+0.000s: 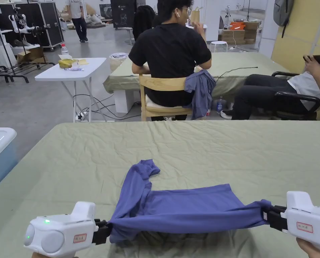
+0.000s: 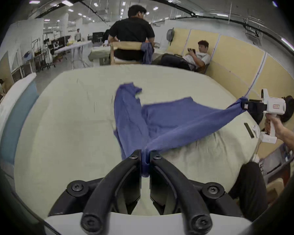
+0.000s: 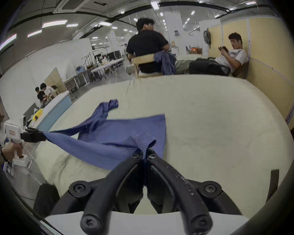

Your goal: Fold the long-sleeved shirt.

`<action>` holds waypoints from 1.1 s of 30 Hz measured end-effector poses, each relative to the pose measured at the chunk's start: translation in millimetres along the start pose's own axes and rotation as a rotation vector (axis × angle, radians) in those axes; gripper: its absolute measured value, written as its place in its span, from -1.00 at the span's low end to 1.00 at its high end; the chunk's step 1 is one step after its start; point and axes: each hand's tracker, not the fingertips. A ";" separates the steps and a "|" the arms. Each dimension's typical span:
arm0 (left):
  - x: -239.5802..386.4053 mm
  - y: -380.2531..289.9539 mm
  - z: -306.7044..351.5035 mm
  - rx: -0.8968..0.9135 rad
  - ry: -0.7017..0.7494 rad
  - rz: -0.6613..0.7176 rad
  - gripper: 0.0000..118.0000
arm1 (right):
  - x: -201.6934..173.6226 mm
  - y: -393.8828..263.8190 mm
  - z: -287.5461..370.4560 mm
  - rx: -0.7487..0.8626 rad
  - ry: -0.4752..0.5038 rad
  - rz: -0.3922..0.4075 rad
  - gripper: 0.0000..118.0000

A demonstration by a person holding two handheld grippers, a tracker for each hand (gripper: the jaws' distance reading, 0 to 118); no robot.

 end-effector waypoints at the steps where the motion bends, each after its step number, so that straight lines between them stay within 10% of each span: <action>1: 2.2 -13.2 1.3 -0.015 0.005 -0.002 -0.89 | -1.1 -10.5 2.7 -0.033 0.005 0.009 -0.91; 23: 22.8 -114.6 -8.1 -0.359 -0.010 -0.093 -0.87 | -15.1 -100.8 4.6 -0.343 0.044 0.043 -0.90; 25: 25.1 -114.1 -11.6 -0.377 0.015 -0.105 -0.76 | -17.0 -101.3 3.2 -0.368 0.032 0.041 -0.69; 27: 28.9 -116.6 -11.4 -0.399 0.043 -0.116 -0.50 | -18.4 -102.1 1.6 -0.402 -0.011 0.080 -0.08; 33: 35.4 -115.2 16.5 -0.372 0.009 -0.031 -0.39 | -23.8 -95.7 24.7 -0.358 -0.020 0.151 0.00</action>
